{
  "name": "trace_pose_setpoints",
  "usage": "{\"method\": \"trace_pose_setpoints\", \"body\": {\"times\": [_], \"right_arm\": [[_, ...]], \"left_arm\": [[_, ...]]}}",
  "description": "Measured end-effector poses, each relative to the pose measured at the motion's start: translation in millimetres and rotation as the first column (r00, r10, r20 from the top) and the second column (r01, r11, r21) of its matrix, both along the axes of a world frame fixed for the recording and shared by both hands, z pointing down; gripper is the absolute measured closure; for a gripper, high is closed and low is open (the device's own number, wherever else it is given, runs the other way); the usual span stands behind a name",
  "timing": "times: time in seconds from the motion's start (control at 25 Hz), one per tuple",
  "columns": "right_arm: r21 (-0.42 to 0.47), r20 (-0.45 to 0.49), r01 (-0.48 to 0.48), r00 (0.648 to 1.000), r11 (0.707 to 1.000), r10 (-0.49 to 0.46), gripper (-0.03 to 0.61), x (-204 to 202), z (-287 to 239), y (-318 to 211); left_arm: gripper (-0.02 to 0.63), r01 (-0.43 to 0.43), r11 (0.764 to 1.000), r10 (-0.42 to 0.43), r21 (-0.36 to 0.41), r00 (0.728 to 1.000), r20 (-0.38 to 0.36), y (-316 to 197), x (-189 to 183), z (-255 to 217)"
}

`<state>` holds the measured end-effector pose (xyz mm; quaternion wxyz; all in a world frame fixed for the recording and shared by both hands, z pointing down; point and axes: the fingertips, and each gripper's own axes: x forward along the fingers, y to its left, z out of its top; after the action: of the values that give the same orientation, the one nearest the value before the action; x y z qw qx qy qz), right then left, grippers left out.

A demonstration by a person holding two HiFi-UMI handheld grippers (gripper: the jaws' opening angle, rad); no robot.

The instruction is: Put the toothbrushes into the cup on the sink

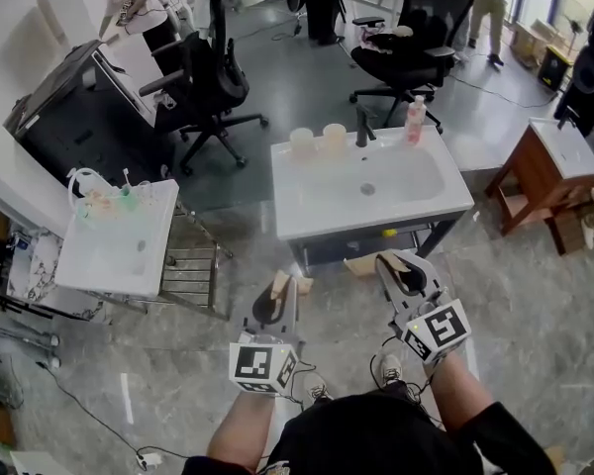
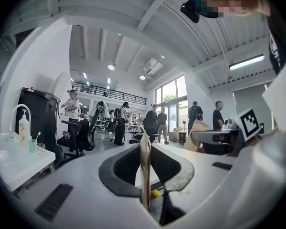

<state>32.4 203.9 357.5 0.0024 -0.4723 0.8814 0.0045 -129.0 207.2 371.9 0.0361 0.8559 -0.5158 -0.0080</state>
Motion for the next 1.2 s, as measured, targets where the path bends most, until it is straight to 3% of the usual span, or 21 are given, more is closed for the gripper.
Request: {"method": "trace_pose_setpoints", "body": {"times": [0.56, 0.84, 1.2], "right_arm": [[0.009, 0.011, -0.079, 0.997, 0.997, 0.079, 0.522, -33, -6, -19], [0.019, 0.024, -0.046, 0.999, 0.999, 0.045, 0.522, 4, -2, -77], [0.017, 0.058, 0.045, 0.997, 0.999, -0.045, 0.522, 83, -5, -175]], "left_arm": [[0.554, -0.070, 0.998, 0.070, 0.001, 0.998, -0.004, -24, -37, 0], [0.554, -0.036, 0.999, 0.036, -0.011, 0.999, 0.016, -72, -1, 7], [0.554, 0.058, 0.998, -0.058, -0.004, 0.998, 0.036, -155, 80, -1]]}}
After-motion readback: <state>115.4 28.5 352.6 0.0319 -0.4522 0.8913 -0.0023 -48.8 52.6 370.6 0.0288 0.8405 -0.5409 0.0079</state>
